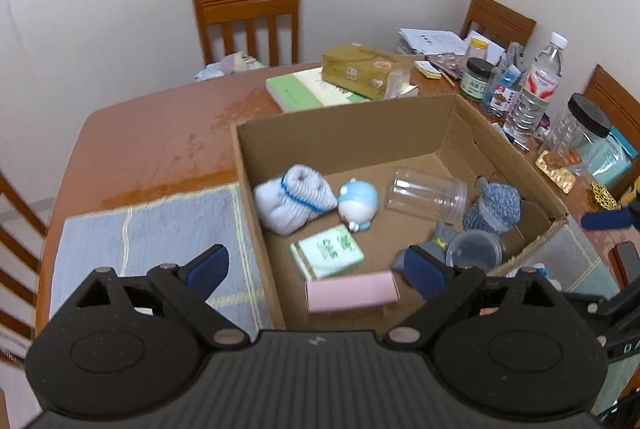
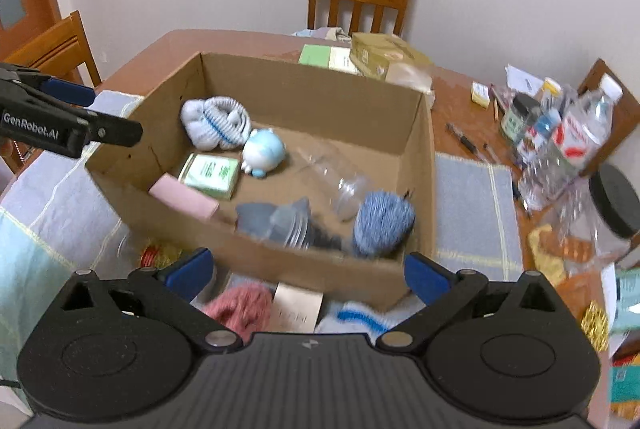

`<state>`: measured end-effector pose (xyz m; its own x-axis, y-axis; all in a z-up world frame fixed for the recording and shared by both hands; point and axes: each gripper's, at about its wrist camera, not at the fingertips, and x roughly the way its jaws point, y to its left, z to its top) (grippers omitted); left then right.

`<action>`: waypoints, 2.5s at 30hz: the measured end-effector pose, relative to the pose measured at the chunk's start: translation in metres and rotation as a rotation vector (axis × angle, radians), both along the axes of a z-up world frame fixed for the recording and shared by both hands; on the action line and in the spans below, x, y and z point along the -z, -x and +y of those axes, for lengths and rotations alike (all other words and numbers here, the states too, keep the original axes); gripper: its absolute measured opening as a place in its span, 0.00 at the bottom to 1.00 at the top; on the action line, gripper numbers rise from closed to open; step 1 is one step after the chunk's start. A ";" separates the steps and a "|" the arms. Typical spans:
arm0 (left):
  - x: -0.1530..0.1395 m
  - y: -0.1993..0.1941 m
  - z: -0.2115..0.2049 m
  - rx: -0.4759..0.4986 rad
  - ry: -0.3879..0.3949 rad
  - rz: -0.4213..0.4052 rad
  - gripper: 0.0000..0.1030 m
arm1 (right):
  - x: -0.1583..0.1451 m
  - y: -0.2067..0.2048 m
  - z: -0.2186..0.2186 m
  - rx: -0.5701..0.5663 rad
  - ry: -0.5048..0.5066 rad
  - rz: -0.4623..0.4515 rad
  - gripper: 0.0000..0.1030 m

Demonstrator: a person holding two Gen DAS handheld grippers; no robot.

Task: Organize objects
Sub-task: 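Move both tools back toward the items beside the box, then grasp the gold capsule bottle with the left tool while the right tool grasps the C&S tissue pack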

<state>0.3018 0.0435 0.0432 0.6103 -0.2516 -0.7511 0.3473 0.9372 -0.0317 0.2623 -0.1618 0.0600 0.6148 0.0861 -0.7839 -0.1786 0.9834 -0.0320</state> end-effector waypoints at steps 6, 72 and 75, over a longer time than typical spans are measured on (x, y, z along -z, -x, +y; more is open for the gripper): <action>0.016 0.024 0.008 -0.099 -0.025 -0.001 0.92 | 0.019 0.028 -0.001 0.009 -0.011 -0.004 1.00; 0.097 0.046 -0.061 -0.132 -0.008 0.128 0.92 | 0.116 0.102 0.013 -0.315 0.025 0.153 1.00; 0.103 0.042 -0.063 -0.132 -0.015 0.125 0.92 | 0.116 0.103 0.013 -0.316 0.024 0.151 1.00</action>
